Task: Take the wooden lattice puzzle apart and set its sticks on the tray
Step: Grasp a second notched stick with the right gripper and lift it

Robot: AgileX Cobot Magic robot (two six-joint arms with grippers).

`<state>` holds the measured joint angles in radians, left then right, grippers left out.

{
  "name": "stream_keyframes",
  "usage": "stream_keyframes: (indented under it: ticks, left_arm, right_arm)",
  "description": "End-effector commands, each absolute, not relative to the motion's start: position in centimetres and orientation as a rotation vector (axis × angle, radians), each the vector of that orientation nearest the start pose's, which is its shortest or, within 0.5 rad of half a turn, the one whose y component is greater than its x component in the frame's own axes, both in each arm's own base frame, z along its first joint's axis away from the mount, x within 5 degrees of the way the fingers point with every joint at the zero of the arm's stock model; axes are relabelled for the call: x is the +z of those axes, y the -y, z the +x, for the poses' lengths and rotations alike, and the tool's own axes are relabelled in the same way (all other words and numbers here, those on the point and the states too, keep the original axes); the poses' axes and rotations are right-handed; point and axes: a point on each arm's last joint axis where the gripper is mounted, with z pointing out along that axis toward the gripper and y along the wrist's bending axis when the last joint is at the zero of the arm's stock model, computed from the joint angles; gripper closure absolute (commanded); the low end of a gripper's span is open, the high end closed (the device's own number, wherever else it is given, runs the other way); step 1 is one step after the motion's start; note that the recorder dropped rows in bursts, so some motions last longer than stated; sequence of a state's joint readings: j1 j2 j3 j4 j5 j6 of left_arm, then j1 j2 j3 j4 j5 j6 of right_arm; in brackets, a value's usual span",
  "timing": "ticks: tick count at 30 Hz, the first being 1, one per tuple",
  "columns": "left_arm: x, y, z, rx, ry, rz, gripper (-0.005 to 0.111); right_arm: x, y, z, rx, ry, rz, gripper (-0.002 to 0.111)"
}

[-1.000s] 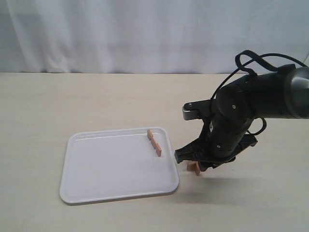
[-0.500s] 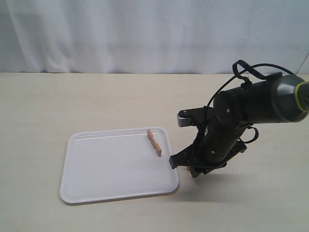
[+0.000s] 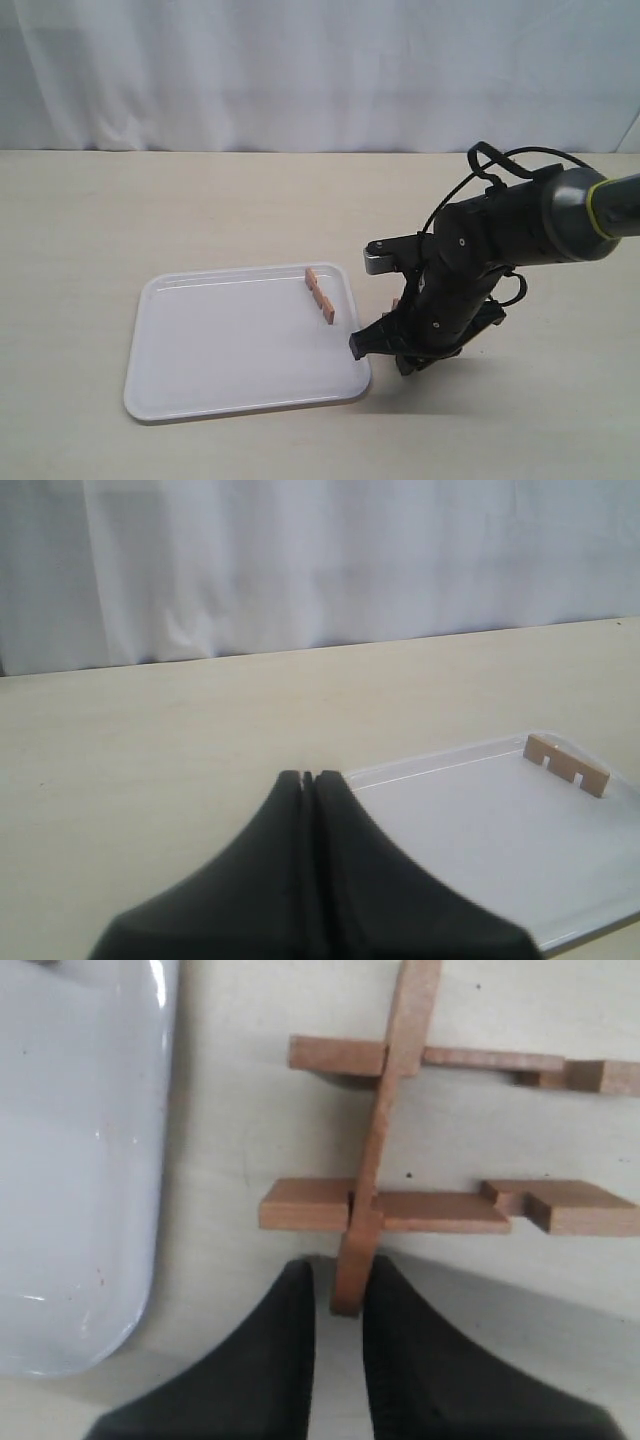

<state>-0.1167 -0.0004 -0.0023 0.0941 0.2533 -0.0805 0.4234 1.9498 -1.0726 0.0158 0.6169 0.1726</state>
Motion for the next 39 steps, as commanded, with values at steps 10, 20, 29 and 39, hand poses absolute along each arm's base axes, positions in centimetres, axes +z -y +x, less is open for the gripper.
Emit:
stream_keyframes:
  ticks: [10, 20, 29, 39]
  left_arm:
    - [19.1, 0.4, 5.5, -0.061, -1.721, 0.09, 0.107]
    - [19.1, 0.4, 5.5, -0.061, -1.721, 0.09, 0.107]
    - [19.1, 0.4, 5.5, -0.061, -1.721, 0.09, 0.107]
    - [19.1, 0.4, 5.5, -0.061, -1.721, 0.09, 0.107]
  right_arm:
    - [13.0, -14.2, 31.6, 0.097, -2.936, -0.343, 0.104]
    - [15.1, -14.0, 31.2, 0.107, -2.913, -0.341, 0.104]
    - [17.7, -14.1, 30.8, 0.173, -2.855, -0.297, 0.104]
    - [21.3, -18.1, 30.3, 0.242, -2.778, -0.443, 0.104]
